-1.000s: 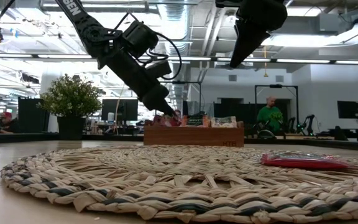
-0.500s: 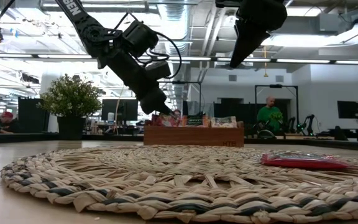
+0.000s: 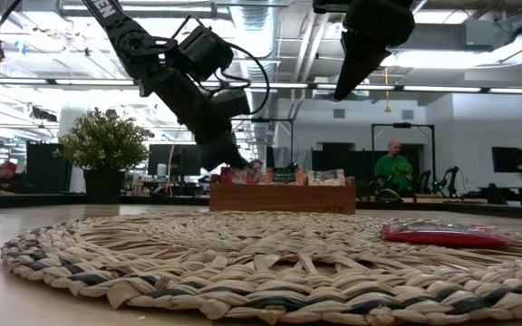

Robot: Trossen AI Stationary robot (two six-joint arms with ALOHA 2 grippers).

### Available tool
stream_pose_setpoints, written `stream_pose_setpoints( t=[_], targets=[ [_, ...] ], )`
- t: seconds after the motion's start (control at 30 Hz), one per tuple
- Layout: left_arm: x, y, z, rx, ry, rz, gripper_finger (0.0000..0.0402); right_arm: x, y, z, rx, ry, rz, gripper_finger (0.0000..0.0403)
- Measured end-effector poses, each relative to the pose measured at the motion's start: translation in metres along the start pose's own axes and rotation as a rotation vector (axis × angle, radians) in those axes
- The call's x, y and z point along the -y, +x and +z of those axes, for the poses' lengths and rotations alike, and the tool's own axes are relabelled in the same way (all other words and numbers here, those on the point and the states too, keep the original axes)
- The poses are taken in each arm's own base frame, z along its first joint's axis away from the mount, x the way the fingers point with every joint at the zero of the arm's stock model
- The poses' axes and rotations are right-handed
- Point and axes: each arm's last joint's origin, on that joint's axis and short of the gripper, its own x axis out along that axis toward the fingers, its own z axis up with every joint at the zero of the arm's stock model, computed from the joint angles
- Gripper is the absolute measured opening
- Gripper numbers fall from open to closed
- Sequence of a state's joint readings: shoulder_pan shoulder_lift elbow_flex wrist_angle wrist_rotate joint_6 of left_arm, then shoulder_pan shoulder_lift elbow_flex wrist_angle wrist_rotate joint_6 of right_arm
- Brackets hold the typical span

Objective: Pick & Place Tea
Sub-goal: Put the red tea bag into the left section of the wooden organizer

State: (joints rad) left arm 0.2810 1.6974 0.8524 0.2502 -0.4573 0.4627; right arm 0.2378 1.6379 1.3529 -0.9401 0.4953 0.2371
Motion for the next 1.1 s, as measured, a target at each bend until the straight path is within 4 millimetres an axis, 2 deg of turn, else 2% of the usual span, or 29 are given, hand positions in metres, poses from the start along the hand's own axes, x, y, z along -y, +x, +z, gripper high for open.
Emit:
stream_pose_setpoints(
  t=[0.2, 0.73, 1.1],
  targets=[
    [0.0028, -0.0002, -0.0066, -0.066, 0.033, -0.023, 0.0088, -0.0013, -0.0007, -0.0002, 0.002, -0.004, 0.003, 0.0107],
    [0.0014, -0.0001, -0.0057, -0.066, 0.029, 0.009, 0.0091, -0.0019, -0.0006, 0.0004, 0.004, 0.002, 0.026, 0.0107],
    [0.0013, -0.0004, -0.0056, -0.071, 0.045, 0.023, 0.0170, -0.0020, -0.0006, 0.0004, 0.003, 0.001, 0.027, 0.0107]
  ],
)
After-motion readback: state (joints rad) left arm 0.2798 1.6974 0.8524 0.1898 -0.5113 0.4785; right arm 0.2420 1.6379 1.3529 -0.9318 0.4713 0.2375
